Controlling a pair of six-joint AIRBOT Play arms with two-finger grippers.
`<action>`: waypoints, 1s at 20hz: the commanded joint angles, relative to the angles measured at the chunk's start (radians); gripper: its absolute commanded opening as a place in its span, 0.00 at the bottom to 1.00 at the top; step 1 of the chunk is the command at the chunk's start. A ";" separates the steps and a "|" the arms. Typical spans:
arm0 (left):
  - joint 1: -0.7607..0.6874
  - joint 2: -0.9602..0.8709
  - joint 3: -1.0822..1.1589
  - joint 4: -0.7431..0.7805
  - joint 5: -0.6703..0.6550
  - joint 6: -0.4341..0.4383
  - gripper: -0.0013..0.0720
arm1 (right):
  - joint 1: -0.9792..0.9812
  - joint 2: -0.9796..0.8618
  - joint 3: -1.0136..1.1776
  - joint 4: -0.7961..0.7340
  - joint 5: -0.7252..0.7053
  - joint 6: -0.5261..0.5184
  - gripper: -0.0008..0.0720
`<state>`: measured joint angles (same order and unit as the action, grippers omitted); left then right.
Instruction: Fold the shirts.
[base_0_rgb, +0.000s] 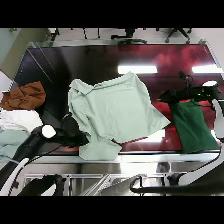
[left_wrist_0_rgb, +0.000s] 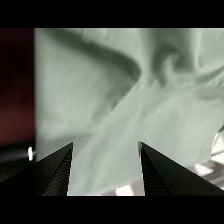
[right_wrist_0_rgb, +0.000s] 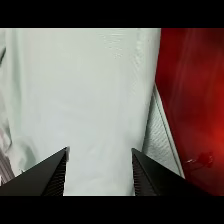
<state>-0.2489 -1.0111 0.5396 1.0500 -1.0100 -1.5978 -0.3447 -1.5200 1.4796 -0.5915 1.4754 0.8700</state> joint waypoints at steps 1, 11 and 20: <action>-0.096 -0.114 0.043 -0.028 0.180 -0.019 0.64 | -0.001 -0.002 -0.007 0.000 -0.009 -0.010 0.64; -0.132 -0.374 0.356 0.266 0.031 -0.128 0.29 | -0.001 -0.013 -0.008 -0.034 -0.009 -0.010 0.64; 0.038 -0.241 0.491 0.413 -0.224 -0.029 0.04 | -0.003 -0.012 -0.011 -0.045 0.038 0.001 0.51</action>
<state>-0.2924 -1.3205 1.0042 1.4376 -1.1484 -1.6878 -0.3470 -1.5322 1.4712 -0.6353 1.4876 0.8608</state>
